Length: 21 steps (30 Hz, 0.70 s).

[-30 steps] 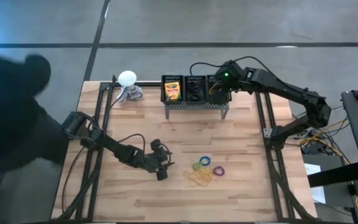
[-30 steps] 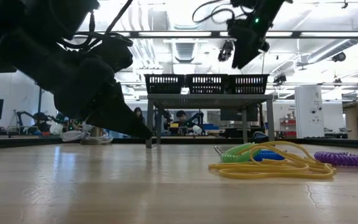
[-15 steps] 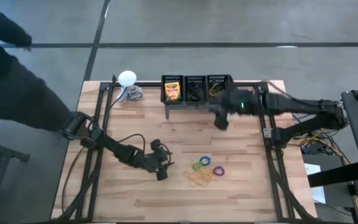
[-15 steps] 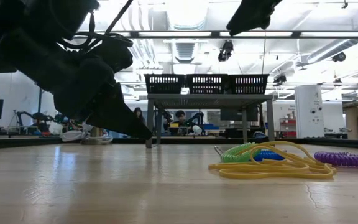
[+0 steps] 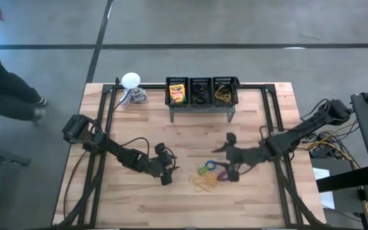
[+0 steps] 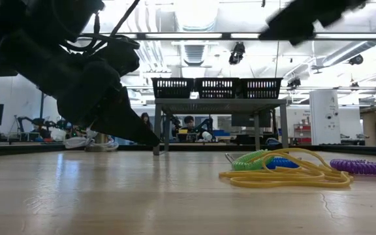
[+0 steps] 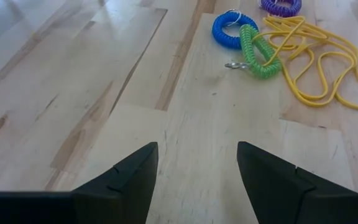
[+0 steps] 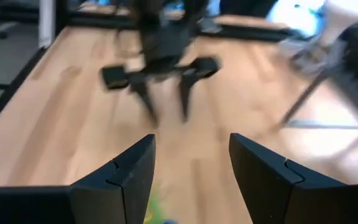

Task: Pick & Place Office Desk Supplies
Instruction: Put the blue spring keychain into the middle black bin on the shelf

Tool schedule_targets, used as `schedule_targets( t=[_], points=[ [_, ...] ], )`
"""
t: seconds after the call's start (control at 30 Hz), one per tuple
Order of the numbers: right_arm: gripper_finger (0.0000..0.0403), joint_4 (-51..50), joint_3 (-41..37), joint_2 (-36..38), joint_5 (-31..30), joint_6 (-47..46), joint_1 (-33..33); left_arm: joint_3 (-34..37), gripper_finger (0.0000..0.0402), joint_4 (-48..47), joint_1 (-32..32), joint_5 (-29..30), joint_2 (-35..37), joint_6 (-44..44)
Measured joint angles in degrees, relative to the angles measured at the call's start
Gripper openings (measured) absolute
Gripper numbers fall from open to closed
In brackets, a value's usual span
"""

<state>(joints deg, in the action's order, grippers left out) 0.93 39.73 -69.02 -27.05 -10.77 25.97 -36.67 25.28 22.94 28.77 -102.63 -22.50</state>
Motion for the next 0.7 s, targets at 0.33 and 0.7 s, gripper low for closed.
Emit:
schedule_targets(
  t=[0.33, 0.7],
  points=[
    [0.0203, 13.07, -10.17, -11.87, -4.23, -8.95, 1.85, -0.02, 0.0223, 0.24, -0.02, 0.63, -0.02, -0.07],
    [0.0203, 18.10, -11.91, -18.26, -4.62, -11.41, 1.24, 0.00, 0.0223, 0.55, -0.18, 3.43, -0.01, -0.30]
  ],
)
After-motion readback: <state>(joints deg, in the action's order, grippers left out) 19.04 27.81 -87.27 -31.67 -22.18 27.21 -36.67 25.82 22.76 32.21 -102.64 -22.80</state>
